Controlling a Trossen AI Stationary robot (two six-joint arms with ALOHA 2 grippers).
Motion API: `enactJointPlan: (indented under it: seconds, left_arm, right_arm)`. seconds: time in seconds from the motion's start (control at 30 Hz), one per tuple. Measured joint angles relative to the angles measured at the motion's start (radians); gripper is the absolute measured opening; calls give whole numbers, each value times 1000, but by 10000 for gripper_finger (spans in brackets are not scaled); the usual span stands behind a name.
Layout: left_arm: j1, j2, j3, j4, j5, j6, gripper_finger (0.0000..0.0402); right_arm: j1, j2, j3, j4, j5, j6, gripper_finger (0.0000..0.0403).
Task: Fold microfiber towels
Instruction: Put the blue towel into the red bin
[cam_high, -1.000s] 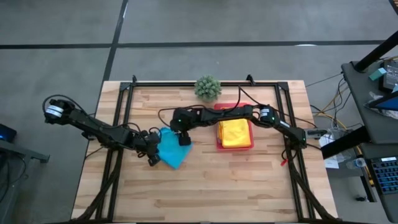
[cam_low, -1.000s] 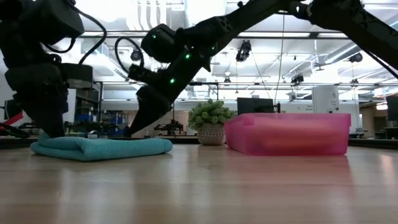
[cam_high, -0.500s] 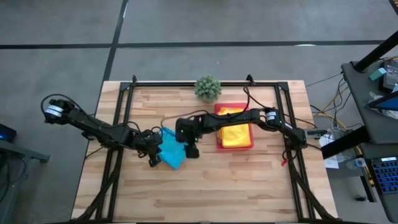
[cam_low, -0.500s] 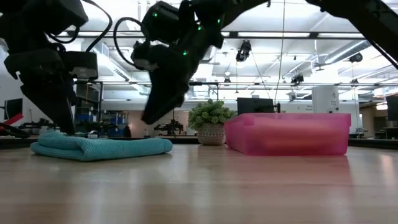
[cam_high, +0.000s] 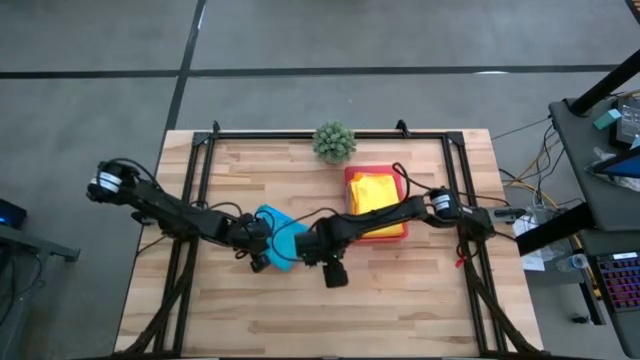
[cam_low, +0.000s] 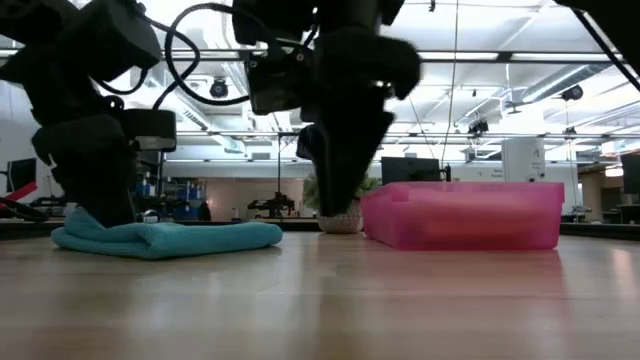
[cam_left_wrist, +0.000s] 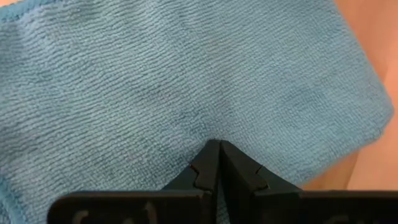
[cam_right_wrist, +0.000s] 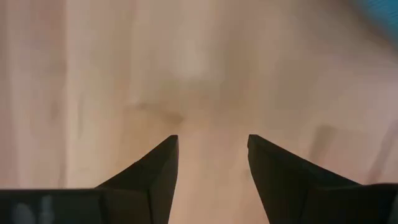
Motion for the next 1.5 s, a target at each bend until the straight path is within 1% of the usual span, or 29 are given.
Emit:
enactJointPlan:
  seconds: [0.2, 0.33, 0.43, 0.57, 0.7, 0.77, 0.8, 0.9, 0.97, 1.03, 1.13, 1.27, 1.4, 1.5]
  left_arm:
    - [-19, 61, 32, 10, -4, -7, 1]
    - [-37, 82, 42, 74, -3, 8, 1]
    - [-51, 84, 47, 123, -26, 10, 1]
    - [-73, 57, 56, 111, -55, 12, 1]
    - [-89, 9, 59, 119, -84, 12, 1]
    - [-94, -2, 56, 113, -126, 12, 1]
    - [-94, -5, 56, 117, -151, 12, 1]
    - [-94, -5, 55, 121, -269, 11, 1]
    - [-93, 12, 55, 150, -350, 12, 1]
    - [-92, 30, 54, 204, -396, 23, 1]
    - [-89, 62, 54, 291, -406, 59, 1]
    - [-89, 89, 62, 338, -390, 73, 1]
    - [-89, 118, 77, 384, -379, 77, 1]
    - [-89, 167, 100, 460, -373, 106, 1]
  right_arm:
    - [73, 0, -19, -13, -2, 42, 182]
    - [115, -2, -47, -14, -1, 48, 182]
    - [142, -12, -77, -16, -1, 74, 182]
    - [160, -53, -123, -13, 3, 74, 182]
    - [162, -111, -169, 0, 99, 69, 182]
    - [162, -145, -199, 14, 142, 68, 182]
    - [162, -165, -218, 29, 161, 67, 182]
    - [162, -232, -288, 119, 200, 67, 182]
    - [162, -280, -345, 185, 207, 66, 182]
    - [161, -328, -400, 257, 208, 66, 182]
    - [160, -392, -477, 354, 209, 66, 182]
    - [159, -459, -558, 453, 213, 60, 182]
    - [160, -507, -613, 499, 257, 55, 183]
    - [159, -528, -633, 501, 304, 53, 182]
